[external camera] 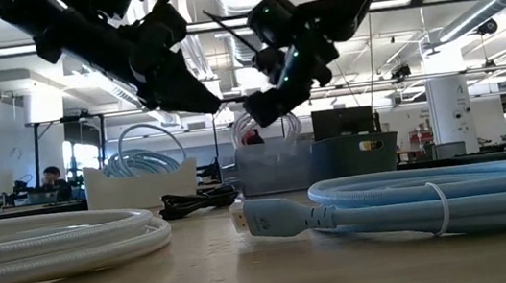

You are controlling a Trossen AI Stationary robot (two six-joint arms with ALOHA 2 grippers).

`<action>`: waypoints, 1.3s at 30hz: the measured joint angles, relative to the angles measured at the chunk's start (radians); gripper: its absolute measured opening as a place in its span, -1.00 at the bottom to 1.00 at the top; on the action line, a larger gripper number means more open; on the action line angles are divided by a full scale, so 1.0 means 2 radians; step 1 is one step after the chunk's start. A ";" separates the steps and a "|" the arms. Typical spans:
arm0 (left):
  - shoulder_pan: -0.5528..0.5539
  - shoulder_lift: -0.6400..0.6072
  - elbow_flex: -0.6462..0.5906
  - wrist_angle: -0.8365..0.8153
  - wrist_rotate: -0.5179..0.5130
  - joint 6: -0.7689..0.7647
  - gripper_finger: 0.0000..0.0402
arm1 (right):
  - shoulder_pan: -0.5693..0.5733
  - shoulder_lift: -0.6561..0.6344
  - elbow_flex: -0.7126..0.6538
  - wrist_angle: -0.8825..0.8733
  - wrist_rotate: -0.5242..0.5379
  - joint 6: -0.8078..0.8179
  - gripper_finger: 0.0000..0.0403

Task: Pick & Place USB Port
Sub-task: Put the top white USB cable into the black transparent bin, then put the white USB cable into the black transparent bin

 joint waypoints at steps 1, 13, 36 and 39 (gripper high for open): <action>0.000 0.000 0.000 -0.002 0.000 0.000 -0.15 | -0.001 0.009 0.006 0.000 0.000 -0.011 -0.77; -0.005 -0.001 0.000 0.000 0.020 -0.017 -0.15 | -0.003 0.057 0.076 -0.065 0.014 -0.041 -0.47; -0.036 -0.001 -0.020 -0.038 0.254 -0.014 -0.15 | 0.085 -0.088 0.077 -0.355 -0.083 0.052 -0.39; -0.075 -0.001 -0.031 -0.040 0.251 -0.026 -0.15 | 0.102 -0.102 0.074 -0.376 -0.156 0.041 -0.39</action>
